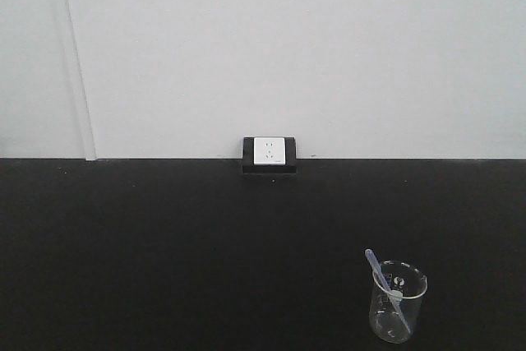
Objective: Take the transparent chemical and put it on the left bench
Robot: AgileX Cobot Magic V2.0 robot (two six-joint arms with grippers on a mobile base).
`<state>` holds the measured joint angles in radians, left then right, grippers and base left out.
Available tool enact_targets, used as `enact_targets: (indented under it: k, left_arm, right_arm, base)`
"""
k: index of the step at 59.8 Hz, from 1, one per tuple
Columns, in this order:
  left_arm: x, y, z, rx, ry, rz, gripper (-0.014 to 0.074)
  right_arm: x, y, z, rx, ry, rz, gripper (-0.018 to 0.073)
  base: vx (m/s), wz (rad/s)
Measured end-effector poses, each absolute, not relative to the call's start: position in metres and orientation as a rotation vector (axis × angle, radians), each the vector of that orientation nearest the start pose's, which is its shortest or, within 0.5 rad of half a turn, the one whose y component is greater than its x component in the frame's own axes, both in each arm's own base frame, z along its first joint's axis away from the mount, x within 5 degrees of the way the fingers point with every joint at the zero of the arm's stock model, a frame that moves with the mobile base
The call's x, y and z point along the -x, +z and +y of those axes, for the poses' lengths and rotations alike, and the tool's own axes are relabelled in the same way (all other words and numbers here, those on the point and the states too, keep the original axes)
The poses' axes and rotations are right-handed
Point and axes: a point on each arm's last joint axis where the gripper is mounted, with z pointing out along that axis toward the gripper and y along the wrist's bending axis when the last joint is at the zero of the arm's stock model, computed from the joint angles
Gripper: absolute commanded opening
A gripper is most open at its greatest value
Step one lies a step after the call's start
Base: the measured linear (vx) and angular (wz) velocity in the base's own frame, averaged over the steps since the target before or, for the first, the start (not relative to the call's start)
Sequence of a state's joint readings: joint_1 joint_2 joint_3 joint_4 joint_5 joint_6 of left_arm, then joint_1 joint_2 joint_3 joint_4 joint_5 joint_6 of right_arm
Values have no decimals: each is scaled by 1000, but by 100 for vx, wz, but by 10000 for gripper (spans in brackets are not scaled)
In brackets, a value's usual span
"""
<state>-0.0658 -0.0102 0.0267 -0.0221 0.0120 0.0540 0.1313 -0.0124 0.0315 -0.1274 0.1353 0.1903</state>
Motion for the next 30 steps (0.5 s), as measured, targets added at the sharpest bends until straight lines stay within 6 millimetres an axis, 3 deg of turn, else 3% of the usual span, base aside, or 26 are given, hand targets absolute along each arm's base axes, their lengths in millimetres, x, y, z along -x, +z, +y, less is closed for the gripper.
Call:
enact_targets:
  k: [12,21,30]
  left_arm:
    - [-57,204,-4,-74,-27,1510,-3]
    - [-57,204,-4,-74,-27,1510,-3]
    - [-57,204,-4,-74,-27,1510,-3]
  right_arm:
    - [-56,199,7,47,150,1554,-8]
    - [-54,218,8,3,238,1359,-8]
    - [-53,260,8,-6,246,1303,-8]
  base:
    - [0,0]
    - [0,0]
    - [0,0]
